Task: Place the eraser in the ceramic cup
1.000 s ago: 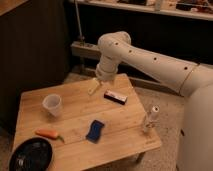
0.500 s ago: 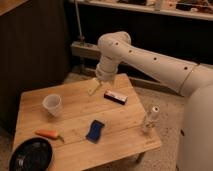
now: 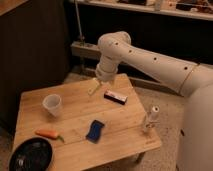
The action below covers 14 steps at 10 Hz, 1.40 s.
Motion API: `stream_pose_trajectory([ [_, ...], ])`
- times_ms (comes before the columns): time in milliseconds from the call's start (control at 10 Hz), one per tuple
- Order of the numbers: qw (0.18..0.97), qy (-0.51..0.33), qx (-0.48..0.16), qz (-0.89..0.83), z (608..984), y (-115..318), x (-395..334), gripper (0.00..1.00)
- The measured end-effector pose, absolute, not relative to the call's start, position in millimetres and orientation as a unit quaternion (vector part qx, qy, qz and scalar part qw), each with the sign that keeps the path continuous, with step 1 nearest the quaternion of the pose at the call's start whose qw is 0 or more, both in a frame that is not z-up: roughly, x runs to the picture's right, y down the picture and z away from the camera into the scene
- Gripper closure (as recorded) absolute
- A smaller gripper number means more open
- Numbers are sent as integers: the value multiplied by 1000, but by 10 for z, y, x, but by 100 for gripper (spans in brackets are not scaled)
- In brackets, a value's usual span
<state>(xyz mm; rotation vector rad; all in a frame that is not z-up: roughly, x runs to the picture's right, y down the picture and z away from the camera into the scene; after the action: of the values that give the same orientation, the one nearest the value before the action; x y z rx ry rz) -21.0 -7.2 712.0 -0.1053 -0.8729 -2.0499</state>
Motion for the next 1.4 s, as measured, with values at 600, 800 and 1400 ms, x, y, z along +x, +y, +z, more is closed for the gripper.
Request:
stream_pose_trajectory([
  [600, 399, -265, -43, -877, 7201, -41, 273, 20],
  [800, 397, -255, -35, -881, 7280, 96, 811, 20],
  [1400, 389, -234, -10, -891, 7346, 153, 1011, 20],
])
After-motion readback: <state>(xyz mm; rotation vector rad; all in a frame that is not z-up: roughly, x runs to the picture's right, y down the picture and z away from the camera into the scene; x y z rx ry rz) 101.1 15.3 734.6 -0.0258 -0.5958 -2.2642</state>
